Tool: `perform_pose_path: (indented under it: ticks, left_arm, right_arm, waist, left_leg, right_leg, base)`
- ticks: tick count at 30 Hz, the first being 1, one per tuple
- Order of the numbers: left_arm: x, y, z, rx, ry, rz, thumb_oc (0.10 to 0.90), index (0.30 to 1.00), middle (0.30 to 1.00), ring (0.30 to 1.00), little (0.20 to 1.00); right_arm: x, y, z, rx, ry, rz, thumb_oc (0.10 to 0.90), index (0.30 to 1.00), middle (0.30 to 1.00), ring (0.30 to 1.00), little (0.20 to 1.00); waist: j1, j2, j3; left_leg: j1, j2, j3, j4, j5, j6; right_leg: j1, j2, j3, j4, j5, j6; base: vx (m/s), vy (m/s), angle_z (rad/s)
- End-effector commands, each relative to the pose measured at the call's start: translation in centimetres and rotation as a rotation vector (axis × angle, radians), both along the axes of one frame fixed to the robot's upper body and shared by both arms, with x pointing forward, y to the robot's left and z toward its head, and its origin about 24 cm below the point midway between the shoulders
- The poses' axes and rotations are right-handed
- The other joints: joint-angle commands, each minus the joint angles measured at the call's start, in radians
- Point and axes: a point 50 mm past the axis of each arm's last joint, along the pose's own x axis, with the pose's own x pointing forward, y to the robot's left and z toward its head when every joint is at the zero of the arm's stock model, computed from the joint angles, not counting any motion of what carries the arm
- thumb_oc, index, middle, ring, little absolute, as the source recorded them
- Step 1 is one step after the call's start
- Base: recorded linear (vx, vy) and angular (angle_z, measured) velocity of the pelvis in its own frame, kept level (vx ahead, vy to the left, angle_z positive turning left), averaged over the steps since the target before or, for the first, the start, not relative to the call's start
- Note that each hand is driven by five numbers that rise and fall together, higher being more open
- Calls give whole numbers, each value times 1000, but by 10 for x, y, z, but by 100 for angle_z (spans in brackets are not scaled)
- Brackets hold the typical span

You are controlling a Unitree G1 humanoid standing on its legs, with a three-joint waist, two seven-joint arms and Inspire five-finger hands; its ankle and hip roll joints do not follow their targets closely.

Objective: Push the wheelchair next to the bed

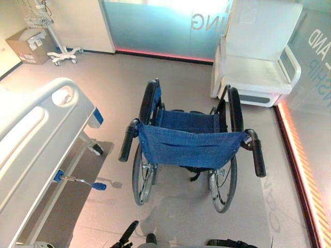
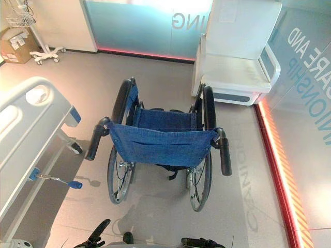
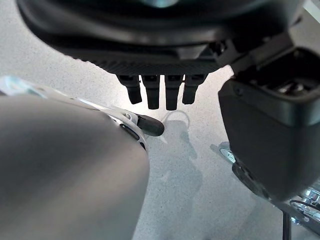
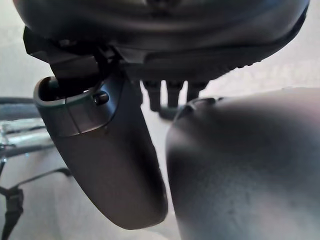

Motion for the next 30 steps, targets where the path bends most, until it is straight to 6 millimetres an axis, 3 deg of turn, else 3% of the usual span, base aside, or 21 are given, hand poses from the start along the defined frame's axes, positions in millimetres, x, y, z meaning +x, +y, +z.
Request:
perform_pose_path:
  ticks: [1, 24, 30]
  left_arm:
    - [3, -14, -3, -36, 37, -27, 800, 900, 900, 900, 900]
    - [-3, -13, -4, -40, 71, -25, 800, 900, 900, 900, 900]
    - [5, -5, -2, 13, 18, 41, 800, 900, 900, 900, 900]
  right_arm:
    - [-13, -10, -1, -6, 68, 57, 800, 900, 900, 900, 900]
    - [-16, -15, -1, -46, 73, 43, 800, 900, 900, 900, 900]
    - [-11, -23, 2, -111, 50, -61, 800, 900, 900, 900, 900]
  waist:
    - [19, 75, 18]
    - [17, 71, 10]
    - [13, 73, 13]
  left_leg:
    - [9, 37, -19, 4, -25, -35]
    - [22, 39, -18, 4, -31, -36]
    - [28, 43, -18, 4, -27, -39]
  right_leg:
    - [-15, -20, -10, 61, -1, 16]
    - [3, -15, -8, 51, -3, 14]
    - [5, -13, -3, 56, -3, 14]
  base:
    - [0, 0, 0]
    - [0, 0, 0]
    - [0, 0, 0]
